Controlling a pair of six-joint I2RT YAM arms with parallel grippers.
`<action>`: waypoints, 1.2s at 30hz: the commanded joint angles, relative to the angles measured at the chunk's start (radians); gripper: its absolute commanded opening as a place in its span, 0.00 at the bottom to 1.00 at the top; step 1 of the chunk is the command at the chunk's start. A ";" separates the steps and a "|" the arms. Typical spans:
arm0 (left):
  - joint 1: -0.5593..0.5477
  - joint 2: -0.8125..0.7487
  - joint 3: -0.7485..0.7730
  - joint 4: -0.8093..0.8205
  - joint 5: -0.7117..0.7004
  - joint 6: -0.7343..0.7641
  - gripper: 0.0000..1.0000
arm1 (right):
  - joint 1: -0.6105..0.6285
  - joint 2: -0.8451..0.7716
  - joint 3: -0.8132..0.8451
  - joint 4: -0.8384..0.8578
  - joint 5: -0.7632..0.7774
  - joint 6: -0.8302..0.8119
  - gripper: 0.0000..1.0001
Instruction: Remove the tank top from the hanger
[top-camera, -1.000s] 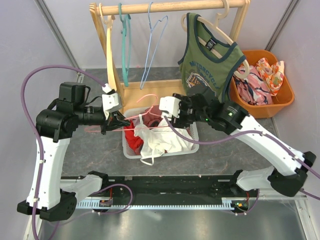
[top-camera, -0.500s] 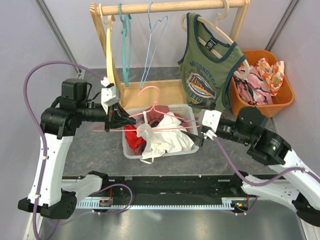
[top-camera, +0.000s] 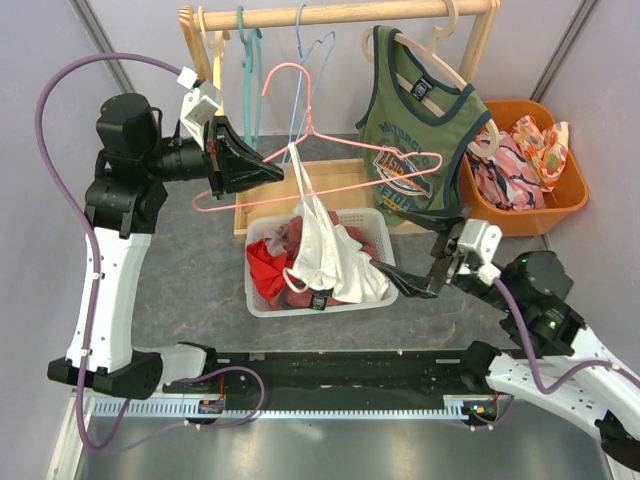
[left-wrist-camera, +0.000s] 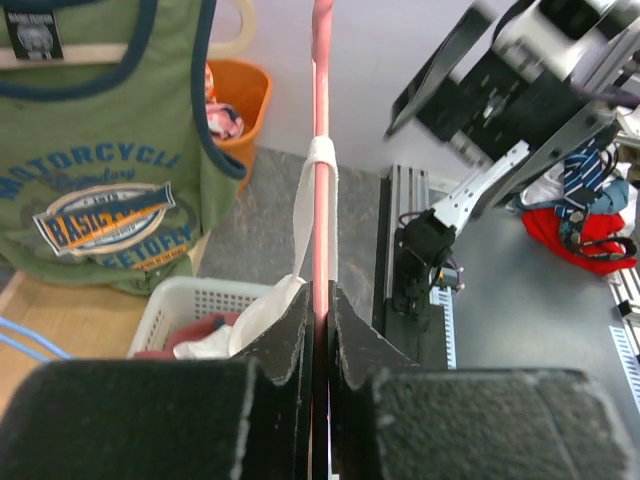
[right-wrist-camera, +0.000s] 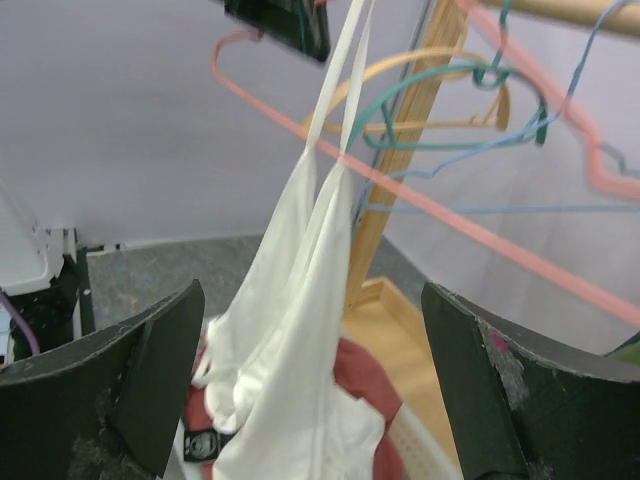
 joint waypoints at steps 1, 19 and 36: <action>0.012 0.003 0.042 0.144 0.073 -0.159 0.02 | -0.004 0.017 -0.075 0.120 0.023 0.104 0.98; 0.044 0.069 0.002 0.179 0.298 -0.101 0.02 | -0.004 0.710 1.255 -0.724 -0.357 -0.114 0.98; 0.042 0.017 0.105 -0.037 0.282 0.045 0.02 | -0.064 0.857 1.353 -0.370 0.715 -0.114 0.98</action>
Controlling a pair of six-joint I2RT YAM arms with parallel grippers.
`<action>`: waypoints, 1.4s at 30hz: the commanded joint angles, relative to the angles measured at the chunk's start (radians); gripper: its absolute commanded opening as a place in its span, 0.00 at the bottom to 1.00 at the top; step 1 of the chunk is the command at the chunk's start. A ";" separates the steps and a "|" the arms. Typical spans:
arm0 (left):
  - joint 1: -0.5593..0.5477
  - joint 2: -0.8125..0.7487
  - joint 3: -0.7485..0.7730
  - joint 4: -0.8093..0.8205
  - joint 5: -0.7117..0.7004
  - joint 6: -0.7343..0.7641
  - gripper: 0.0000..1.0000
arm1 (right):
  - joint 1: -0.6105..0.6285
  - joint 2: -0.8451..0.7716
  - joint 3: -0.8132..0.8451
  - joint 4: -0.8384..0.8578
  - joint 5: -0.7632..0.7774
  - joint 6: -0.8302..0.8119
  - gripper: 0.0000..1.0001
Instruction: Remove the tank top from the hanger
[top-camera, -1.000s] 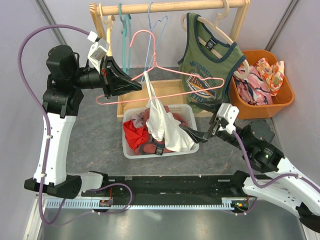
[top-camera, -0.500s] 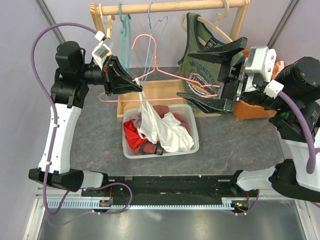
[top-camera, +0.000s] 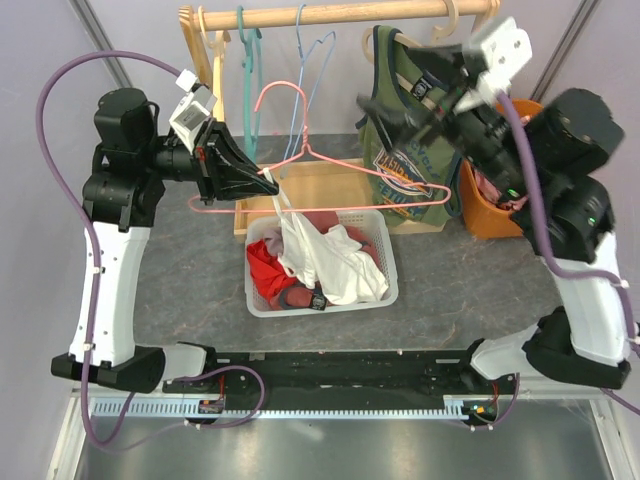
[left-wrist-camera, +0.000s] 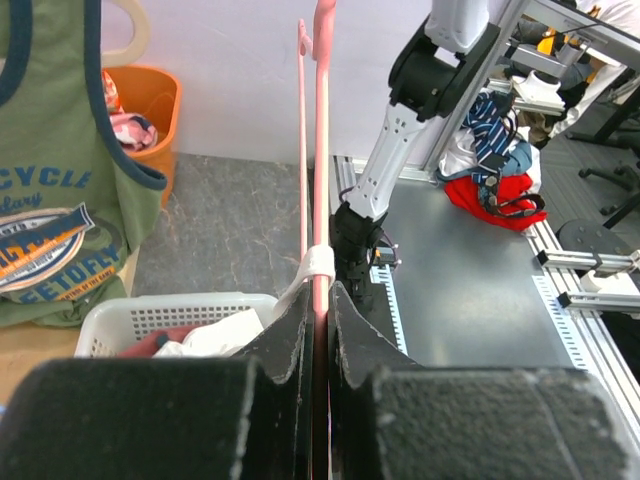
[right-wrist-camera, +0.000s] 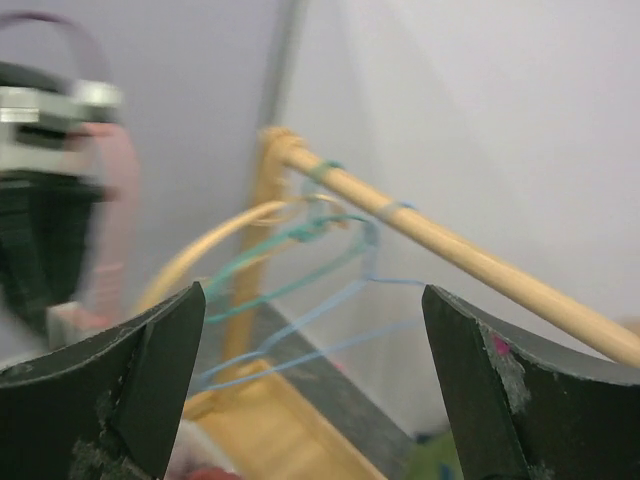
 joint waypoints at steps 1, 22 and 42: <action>0.003 -0.024 0.064 -0.036 0.018 0.054 0.02 | -0.012 0.097 0.041 0.173 0.668 -0.090 0.98; 0.003 0.013 0.071 -0.056 0.016 0.121 0.02 | -1.094 0.013 -0.726 1.059 -0.806 1.044 0.87; -0.002 0.079 0.043 -0.171 -0.079 0.333 0.02 | -0.831 -0.235 -0.769 0.680 -1.222 0.525 0.91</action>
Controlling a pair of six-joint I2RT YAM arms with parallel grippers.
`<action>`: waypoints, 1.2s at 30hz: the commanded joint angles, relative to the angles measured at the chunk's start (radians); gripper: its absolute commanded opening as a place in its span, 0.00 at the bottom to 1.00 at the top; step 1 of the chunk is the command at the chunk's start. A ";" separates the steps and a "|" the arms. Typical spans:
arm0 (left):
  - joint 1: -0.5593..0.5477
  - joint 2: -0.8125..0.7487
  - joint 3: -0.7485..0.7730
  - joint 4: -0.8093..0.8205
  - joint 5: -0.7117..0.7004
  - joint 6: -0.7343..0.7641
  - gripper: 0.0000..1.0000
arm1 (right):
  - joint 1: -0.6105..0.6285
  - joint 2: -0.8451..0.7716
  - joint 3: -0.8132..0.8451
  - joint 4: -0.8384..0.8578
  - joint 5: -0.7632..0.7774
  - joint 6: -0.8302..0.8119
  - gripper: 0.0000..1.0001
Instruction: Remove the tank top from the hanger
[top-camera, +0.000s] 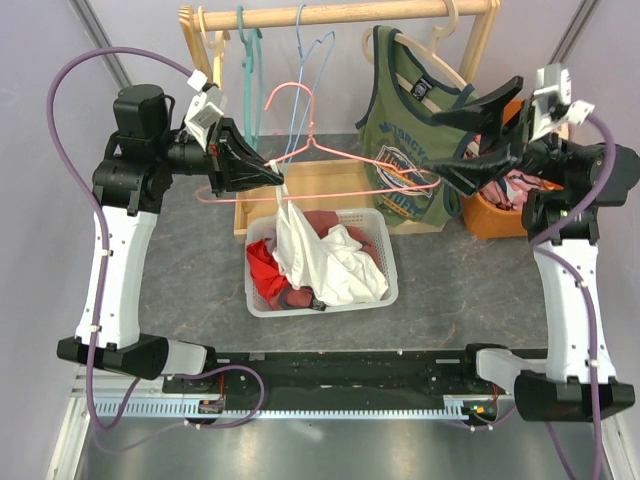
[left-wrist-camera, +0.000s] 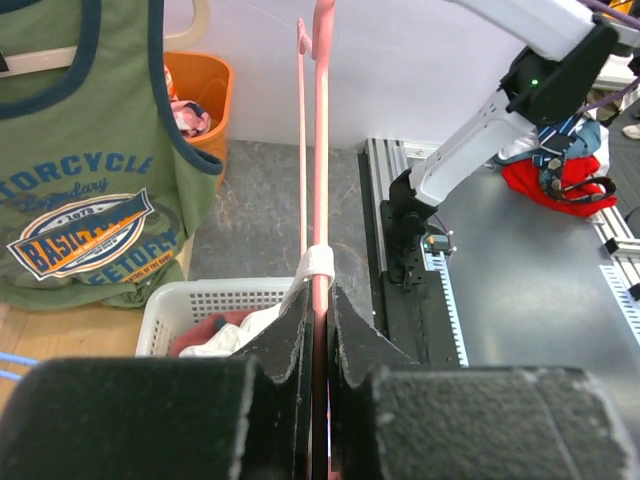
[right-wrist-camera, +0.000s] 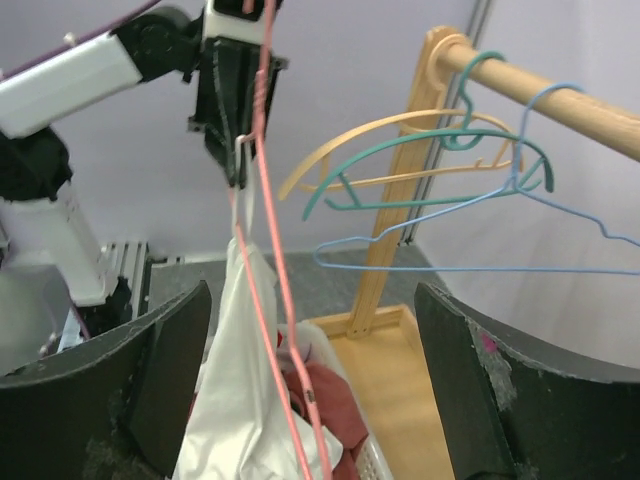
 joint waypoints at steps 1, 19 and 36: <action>-0.003 0.019 0.003 -0.037 -0.007 0.096 0.02 | 0.068 -0.005 0.029 -0.385 -0.074 -0.395 0.90; -0.076 0.051 0.080 -0.096 -0.069 0.188 0.02 | 0.165 0.056 0.013 -0.302 -0.131 -0.301 0.77; -0.076 0.034 0.094 -0.208 -0.161 0.335 0.02 | 0.190 0.055 -0.011 -0.291 -0.133 -0.295 0.73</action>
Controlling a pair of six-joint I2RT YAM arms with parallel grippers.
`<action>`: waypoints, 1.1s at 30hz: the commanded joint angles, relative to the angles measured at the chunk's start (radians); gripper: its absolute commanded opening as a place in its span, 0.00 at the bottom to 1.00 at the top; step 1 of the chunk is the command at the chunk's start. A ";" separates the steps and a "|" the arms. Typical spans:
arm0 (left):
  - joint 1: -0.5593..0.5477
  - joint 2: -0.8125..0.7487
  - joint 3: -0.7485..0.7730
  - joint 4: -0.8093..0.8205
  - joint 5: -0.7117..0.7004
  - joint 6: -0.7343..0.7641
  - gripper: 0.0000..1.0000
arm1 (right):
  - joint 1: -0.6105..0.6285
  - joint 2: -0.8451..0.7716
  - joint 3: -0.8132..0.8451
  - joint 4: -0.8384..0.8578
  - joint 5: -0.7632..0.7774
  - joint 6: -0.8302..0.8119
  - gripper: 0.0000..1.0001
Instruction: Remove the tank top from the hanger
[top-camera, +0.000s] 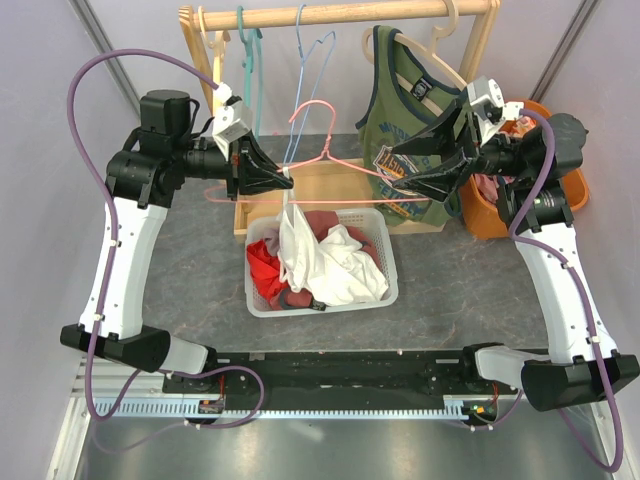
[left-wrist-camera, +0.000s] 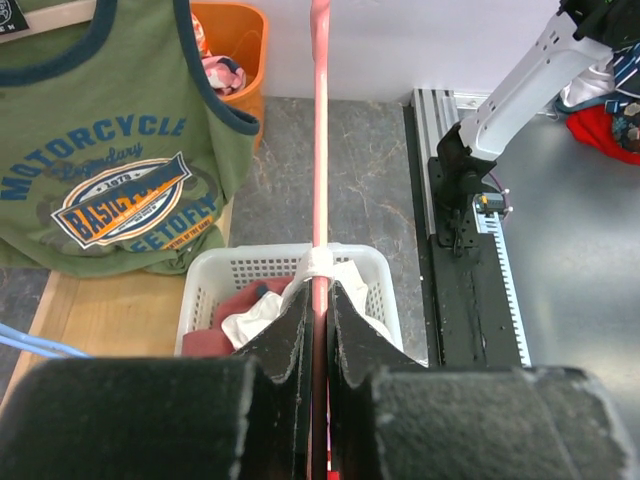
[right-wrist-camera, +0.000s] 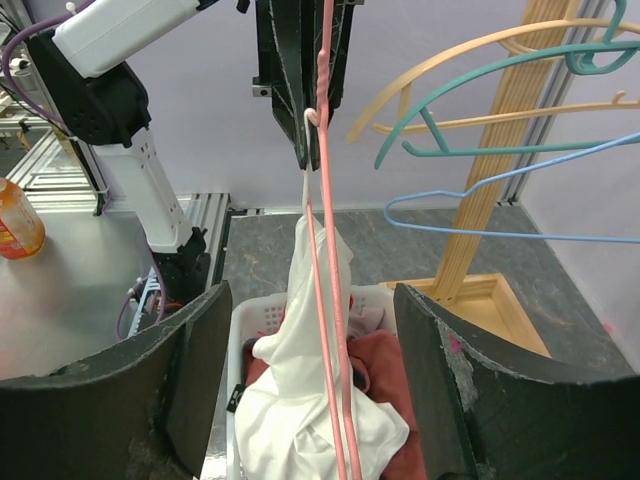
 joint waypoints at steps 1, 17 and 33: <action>-0.001 -0.002 0.087 -0.009 -0.003 0.048 0.02 | 0.011 -0.008 -0.016 0.038 -0.022 -0.016 0.72; -0.001 0.022 0.156 0.003 0.012 0.013 0.02 | 0.024 0.002 -0.039 0.032 -0.013 -0.036 0.61; 0.000 0.013 0.150 0.031 0.032 -0.028 0.02 | 0.028 0.006 -0.027 0.030 -0.002 -0.037 0.04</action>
